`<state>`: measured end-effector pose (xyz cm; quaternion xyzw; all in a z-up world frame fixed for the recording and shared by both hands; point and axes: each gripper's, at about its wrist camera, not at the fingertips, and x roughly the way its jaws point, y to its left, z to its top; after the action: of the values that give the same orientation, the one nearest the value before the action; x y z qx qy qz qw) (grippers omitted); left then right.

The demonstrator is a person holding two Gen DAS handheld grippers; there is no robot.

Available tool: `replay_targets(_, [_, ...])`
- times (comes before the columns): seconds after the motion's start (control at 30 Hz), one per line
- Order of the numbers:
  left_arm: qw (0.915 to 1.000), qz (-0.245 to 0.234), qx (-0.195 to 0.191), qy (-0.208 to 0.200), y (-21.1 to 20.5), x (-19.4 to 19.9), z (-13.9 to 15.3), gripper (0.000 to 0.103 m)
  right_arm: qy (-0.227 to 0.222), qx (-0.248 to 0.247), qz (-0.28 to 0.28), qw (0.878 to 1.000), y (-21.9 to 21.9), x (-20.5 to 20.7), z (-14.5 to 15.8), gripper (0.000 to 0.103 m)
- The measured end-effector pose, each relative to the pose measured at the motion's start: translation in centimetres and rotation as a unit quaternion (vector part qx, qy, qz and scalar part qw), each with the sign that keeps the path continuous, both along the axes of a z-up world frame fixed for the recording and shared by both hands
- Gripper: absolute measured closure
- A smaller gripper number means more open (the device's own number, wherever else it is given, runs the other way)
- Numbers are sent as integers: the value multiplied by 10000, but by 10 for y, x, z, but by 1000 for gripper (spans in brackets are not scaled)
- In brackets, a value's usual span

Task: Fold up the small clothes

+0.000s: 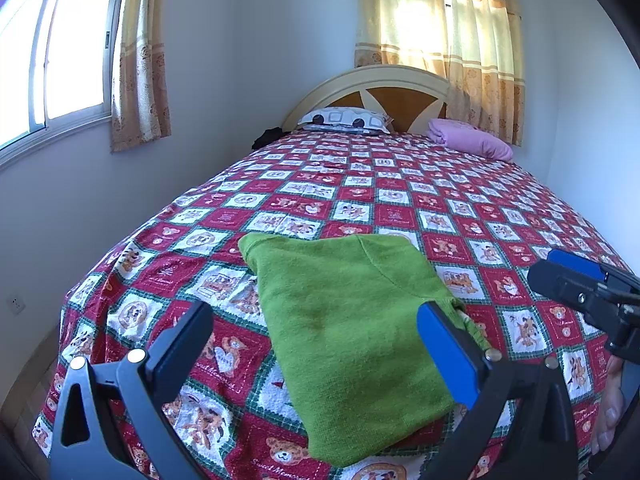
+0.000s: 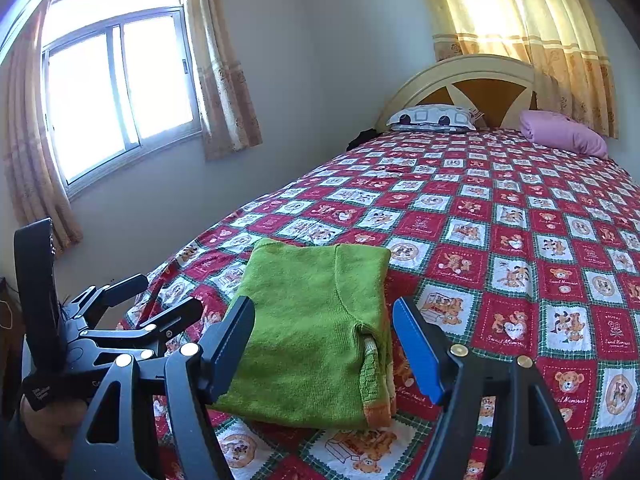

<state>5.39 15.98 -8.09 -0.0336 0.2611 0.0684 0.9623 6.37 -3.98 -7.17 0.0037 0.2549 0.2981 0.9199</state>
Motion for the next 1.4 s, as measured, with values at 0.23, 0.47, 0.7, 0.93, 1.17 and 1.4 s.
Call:
replay_targets(0.23, [9999,-103,94,-19,-4,1,4,0,-86,157,-35,9998,-4,-3,4,31])
replay_targets(0.47, [9999,-69,129,-90,-2,0,8,0,-157,273,-59,9995,-7,-5,7,30])
replay_targets(0.7, [9995,27,197,-250,4,-4,15,0,-205,384,-59,9990,-9,-8,10,30])
replay_targets(0.93, [9994,130,197,-270,13,-4,16,0,-326,418,40,9986,-7,-15,14,30])
replay_targets(1.17, [9990,294,212,-256,21,-3,16,0,-332,349,159,9987,-1,-18,12,30])
replay_targets(1.4, [9987,446,196,-165,31,1,11,0,-271,279,239,9990,3,-18,7,30])
